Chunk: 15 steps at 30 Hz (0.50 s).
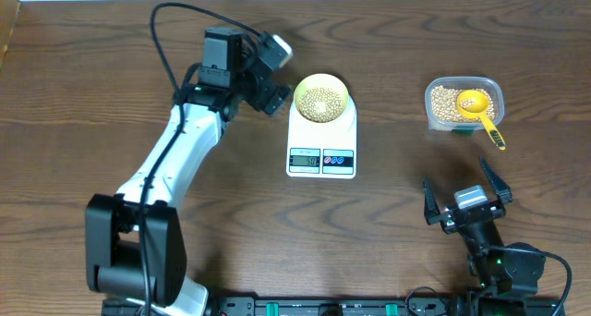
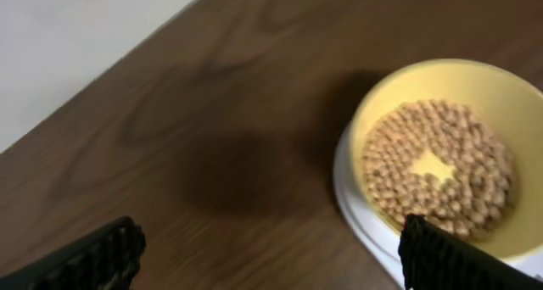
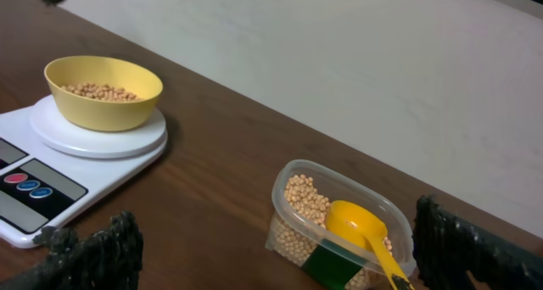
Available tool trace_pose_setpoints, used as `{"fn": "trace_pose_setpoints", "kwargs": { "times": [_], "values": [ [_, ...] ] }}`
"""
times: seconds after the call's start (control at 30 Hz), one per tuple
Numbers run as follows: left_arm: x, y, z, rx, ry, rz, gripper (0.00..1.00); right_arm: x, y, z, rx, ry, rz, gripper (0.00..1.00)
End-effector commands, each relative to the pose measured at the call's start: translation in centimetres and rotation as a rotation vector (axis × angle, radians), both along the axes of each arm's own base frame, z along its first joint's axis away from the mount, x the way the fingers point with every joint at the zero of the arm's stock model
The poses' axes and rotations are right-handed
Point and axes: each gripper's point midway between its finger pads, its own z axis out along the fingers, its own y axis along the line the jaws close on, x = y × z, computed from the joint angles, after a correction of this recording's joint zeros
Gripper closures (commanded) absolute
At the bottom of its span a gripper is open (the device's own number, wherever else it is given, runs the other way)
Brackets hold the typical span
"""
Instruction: Scoop item into bowl and weigh 50g on scale
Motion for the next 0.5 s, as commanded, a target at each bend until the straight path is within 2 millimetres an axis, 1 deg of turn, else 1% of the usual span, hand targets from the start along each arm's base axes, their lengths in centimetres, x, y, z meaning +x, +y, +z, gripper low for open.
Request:
{"fn": "trace_pose_setpoints", "kwargs": {
  "times": [0.0,0.1,0.23,0.27,0.37,0.47],
  "values": [
    [-0.1,2.6,4.9,-0.059,-0.068,0.146,0.02,0.0,-0.2,0.0,-0.010,-0.003,-0.011,0.01],
    [-1.4,3.7,8.9,-0.084,-0.138,0.171,0.03,0.0,-0.2,0.0,-0.010,-0.003,-0.011,0.01],
    [-3.9,4.2,15.1,-0.175,-0.247,0.211,0.02,0.0,-0.2,0.0,-0.010,-0.003,-0.011,0.01],
    [-5.0,4.3,16.8,-0.205,-0.274,0.223,0.02,0.0,-0.2,0.0,-0.010,-0.003,-0.011,0.01],
    [-7.9,4.8,20.2,-0.223,-0.340,0.220,0.02,0.0,-0.2,0.0,-0.010,-0.004,-0.011,0.01],
    [-10.7,5.2,24.0,-0.251,-0.442,0.210,0.02,0.0,-0.2,0.0,-0.010,-0.003,-0.011,0.02]
  ]
}}
